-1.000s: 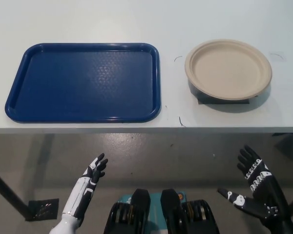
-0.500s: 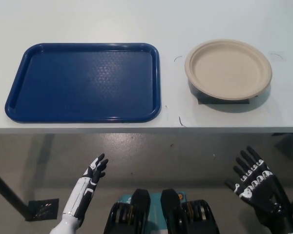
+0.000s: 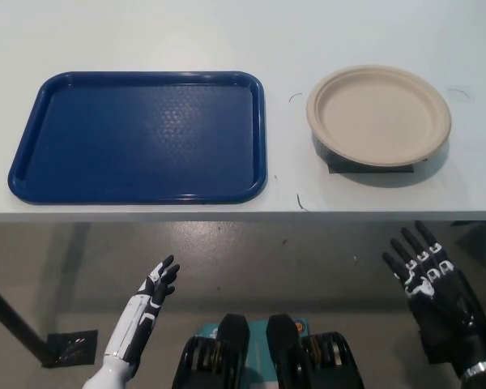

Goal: Use the right hand to pick up a plate from a leveled surface and place it into a tray on the left side

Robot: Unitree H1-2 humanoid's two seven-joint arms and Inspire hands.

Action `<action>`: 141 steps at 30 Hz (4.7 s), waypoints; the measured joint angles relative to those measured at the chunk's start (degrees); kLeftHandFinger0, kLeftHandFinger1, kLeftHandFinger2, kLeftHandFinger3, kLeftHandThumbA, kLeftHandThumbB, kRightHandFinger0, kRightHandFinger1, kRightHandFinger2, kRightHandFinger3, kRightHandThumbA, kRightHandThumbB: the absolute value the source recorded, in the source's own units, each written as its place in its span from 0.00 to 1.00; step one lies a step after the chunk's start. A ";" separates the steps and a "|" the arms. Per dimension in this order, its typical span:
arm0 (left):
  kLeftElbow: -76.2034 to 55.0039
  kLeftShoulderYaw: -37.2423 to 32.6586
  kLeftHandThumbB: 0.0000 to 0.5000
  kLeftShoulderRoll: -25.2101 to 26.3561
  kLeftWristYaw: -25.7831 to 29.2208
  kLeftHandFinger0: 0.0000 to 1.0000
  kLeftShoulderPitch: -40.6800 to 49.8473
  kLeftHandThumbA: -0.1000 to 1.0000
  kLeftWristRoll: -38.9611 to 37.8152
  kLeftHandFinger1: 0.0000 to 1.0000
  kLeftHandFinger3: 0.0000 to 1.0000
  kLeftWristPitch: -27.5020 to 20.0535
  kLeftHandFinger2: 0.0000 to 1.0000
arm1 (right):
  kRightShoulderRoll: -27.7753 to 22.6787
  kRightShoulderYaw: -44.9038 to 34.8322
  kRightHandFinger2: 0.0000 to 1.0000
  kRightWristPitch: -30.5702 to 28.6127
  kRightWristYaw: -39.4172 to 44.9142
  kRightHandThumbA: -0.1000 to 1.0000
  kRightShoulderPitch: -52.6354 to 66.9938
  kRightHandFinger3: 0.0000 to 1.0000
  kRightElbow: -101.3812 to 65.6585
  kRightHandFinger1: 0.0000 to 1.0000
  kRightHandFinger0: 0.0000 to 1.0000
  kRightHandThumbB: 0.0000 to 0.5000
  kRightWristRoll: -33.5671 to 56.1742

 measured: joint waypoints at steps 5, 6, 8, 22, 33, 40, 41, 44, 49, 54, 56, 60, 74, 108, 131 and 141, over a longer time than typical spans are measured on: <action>0.00 0.00 0.34 0.01 0.00 1.00 0.00 1.00 0.00 1.00 1.00 0.00 1.00 | 0.81 -1.77 1.00 2.06 -1.17 1.00 -1.33 1.00 -0.01 1.00 1.00 0.72 4.94; 0.00 0.00 0.32 0.01 0.00 1.00 0.00 1.00 0.00 1.00 1.00 0.00 1.00 | 0.99 -2.45 1.00 2.62 -1.61 1.00 -1.72 1.00 -0.01 1.00 1.00 0.72 6.37; 0.00 0.00 0.30 0.01 0.00 1.00 -0.01 1.00 0.01 1.00 1.00 -0.01 1.00 | 1.29 -3.31 1.00 3.41 -2.07 1.00 -2.25 1.00 -0.02 1.00 1.00 0.76 8.25; 0.00 0.01 0.30 0.13 -0.03 1.00 -0.82 1.00 0.43 1.00 1.00 -1.50 1.00 | 3.31 -8.53 1.00 10.15 -5.75 1.00 -7.24 1.00 -1.95 1.00 1.00 0.72 22.25; 0.00 0.02 0.32 0.15 -0.12 1.00 -1.34 1.00 0.98 1.00 1.00 -2.90 1.00 | 4.03 -9.07 1.00 12.42 -7.33 1.00 -8.77 1.00 -0.88 1.00 1.00 0.72 26.89; 0.00 0.06 0.30 0.15 -0.12 1.00 -1.55 1.00 1.16 1.00 1.00 -3.30 1.00 | 4.35 -9.95 1.00 12.83 -7.36 1.00 -10.41 1.00 3.11 1.00 1.00 0.69 27.04; 0.00 0.07 0.29 0.15 -0.12 1.00 -1.55 1.00 1.17 1.00 1.00 -3.31 1.00 | 4.36 -10.00 1.00 12.87 -7.36 1.00 -10.41 1.00 3.43 1.00 1.00 0.69 27.01; 0.00 0.07 0.29 0.17 -0.12 1.00 -1.59 1.00 1.21 1.00 1.00 -3.40 1.00 | 4.39 -10.23 1.00 12.92 -7.37 1.00 -10.41 1.00 4.79 1.00 1.00 0.68 26.73; 0.00 0.12 0.27 0.21 -0.12 1.00 -1.89 1.00 1.34 1.00 1.00 -3.50 1.00 | 4.47 -10.48 1.00 12.93 -7.54 1.00 -10.62 1.00 6.03 1.00 1.00 0.66 25.67; 0.00 0.13 0.29 0.22 -0.13 1.00 -1.88 1.00 1.37 1.00 1.00 -3.72 1.00 | 4.69 -10.88 1.00 12.94 -8.17 1.00 -11.19 1.00 7.14 1.00 1.00 0.67 24.65; 0.00 0.14 0.30 0.22 -0.13 1.00 -1.88 1.00 1.37 1.00 1.00 -3.76 1.00 | 4.85 -11.15 1.00 12.96 -8.56 1.00 -11.49 1.00 7.41 1.00 1.00 0.66 24.34; 0.00 0.14 0.27 0.22 -0.13 1.00 -1.88 1.00 1.37 1.00 1.00 -3.79 1.00 | 5.34 -11.46 1.00 12.97 -9.25 1.00 -12.10 1.00 7.92 1.00 1.00 0.65 23.55; 0.00 0.21 0.29 0.26 -0.14 1.00 -1.88 1.00 1.44 1.00 1.00 -3.80 1.00 | 5.62 -11.66 1.00 13.01 -11.08 1.00 -15.44 1.00 9.81 1.00 1.00 0.66 22.03; -0.01 0.30 0.27 0.72 -0.66 1.00 -2.28 1.00 1.38 1.00 1.00 -4.51 1.00 | 6.07 -15.04 1.00 12.85 -13.92 1.00 -24.73 1.00 22.60 1.00 1.00 0.74 13.07; 0.00 0.30 0.26 0.72 -0.66 1.00 -2.28 1.00 1.41 1.00 1.00 -4.73 1.00 | 6.68 -19.20 0.61 11.91 -23.24 0.00 -33.76 1.00 29.45 0.08 0.00 0.01 3.92; 0.00 0.30 0.27 0.71 -0.67 1.00 -2.30 1.00 1.24 1.00 1.00 -4.85 1.00 | 7.78 -20.56 0.62 11.92 -24.84 0.00 -33.88 0.95 28.28 0.12 0.00 0.00 1.62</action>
